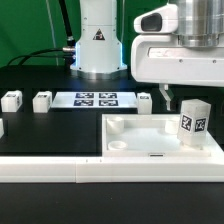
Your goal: Assemble square table
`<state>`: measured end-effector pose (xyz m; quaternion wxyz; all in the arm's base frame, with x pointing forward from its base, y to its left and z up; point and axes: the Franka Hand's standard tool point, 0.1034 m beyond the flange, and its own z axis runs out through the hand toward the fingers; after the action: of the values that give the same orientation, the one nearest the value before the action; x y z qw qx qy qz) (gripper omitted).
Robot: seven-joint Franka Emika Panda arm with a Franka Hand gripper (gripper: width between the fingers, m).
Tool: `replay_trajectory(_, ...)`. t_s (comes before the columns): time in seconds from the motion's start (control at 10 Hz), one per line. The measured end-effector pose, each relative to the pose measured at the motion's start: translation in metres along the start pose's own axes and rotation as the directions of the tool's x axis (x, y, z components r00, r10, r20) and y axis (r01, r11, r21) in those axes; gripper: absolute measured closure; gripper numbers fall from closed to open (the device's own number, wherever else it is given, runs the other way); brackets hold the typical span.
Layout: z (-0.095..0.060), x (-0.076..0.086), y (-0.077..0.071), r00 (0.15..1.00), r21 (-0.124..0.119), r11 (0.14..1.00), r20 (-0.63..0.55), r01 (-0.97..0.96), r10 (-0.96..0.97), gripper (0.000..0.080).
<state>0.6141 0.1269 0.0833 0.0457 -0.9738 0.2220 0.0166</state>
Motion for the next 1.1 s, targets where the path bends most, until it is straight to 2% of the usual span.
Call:
replay_trajectory(0.1, 0.0014, -0.0020, -0.0017, 0.993, -0.016, 0.993, -0.005, 0.116, -0.116, 0.0150)
replay_trajectory(0.3, 0.0021, -0.0023, -0.0022, 0.953, -0.033, 0.952, -0.006, 0.304, -0.304, 0.0150)
replay_trajectory(0.4, 0.0021, -0.0012, -0.0016, 0.903, -0.046, 0.902, -0.004, 0.430, -0.430, 0.0150)
replay_trajectory(0.9, 0.0019, 0.0011, 0.0013, 0.703, -0.055, 0.701, 0.014, 0.711, -0.711, 0.0150)
replay_trajectory(1.0, 0.0019, 0.0011, 0.0013, 0.703, -0.055, 0.701, 0.014, 0.711, -0.711, 0.0276)
replay_trajectory(1.1, 0.0019, 0.0011, 0.0013, 0.703, -0.055, 0.702, 0.014, 0.710, -0.711, 0.0276)
